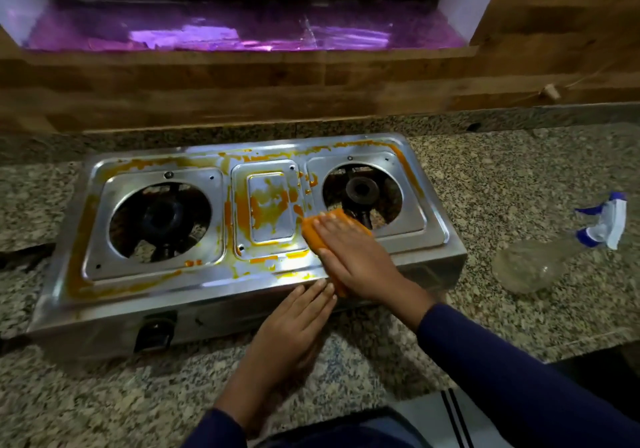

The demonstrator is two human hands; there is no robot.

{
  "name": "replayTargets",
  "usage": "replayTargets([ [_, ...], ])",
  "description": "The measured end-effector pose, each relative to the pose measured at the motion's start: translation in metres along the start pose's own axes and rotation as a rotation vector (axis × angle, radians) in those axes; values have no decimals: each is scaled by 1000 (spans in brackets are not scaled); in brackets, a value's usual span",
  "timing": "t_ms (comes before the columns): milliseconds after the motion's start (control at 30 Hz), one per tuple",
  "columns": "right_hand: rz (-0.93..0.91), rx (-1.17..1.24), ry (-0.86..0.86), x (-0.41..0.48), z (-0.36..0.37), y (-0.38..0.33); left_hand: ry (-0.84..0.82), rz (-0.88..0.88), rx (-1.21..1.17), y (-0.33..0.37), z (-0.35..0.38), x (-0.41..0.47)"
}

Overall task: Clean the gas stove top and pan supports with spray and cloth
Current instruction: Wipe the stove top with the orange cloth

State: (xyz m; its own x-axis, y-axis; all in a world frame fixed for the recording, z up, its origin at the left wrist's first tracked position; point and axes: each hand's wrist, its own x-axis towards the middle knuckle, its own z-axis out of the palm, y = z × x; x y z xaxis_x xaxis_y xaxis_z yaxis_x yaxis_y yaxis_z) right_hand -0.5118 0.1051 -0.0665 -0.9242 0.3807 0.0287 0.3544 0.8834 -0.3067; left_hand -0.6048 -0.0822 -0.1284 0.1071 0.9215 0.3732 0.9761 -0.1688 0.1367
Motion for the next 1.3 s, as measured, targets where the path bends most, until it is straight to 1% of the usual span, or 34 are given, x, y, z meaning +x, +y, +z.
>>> replayTargets([
  [67, -55, 26, -58, 13, 4, -13, 9, 41, 53, -6, 0, -6],
  [167, -127, 78, -103, 14, 4, -10, -15, 63, 68, -11, -4, -16],
  [267, -250, 130, -98, -3, -2, 5, -44, 79, 41, -11, -14, -15],
  [333, -275, 141, -62, -19, -6, 19, -32, 54, 4, -10, -22, -8],
  [400, -230, 155, 4, -40, -9, 35, 0, 15, -36, -4, -27, 4],
  [467, -143, 164, 71, -64, -12, 57, 32, -37, -73, 7, -29, 23],
  [533, -17, 164, 144, -82, -18, 80, 50, -84, -79, 19, -26, 44],
  [600, 142, 101, 178, -91, -25, 102, 57, -118, -81, 30, -16, 61],
  [700, 311, -42, 121, -79, -34, 124, 61, -174, -100, 42, 1, 79],
  [767, 363, -65, 80, -61, -37, 133, 77, -208, -98, 47, 8, 83],
  [933, 397, -33, 108, 6, -46, 165, 96, -248, -78, 51, 12, 82],
  [1000, 397, -33, 88, 36, -48, 179, 96, -264, -71, 54, 12, 83],
  [1167, 358, -54, 65, 97, -55, 200, 79, -310, -65, 59, 12, 84],
  [1300, 312, -83, 29, 133, -62, 204, 53, -365, -47, 66, 13, 84],
])
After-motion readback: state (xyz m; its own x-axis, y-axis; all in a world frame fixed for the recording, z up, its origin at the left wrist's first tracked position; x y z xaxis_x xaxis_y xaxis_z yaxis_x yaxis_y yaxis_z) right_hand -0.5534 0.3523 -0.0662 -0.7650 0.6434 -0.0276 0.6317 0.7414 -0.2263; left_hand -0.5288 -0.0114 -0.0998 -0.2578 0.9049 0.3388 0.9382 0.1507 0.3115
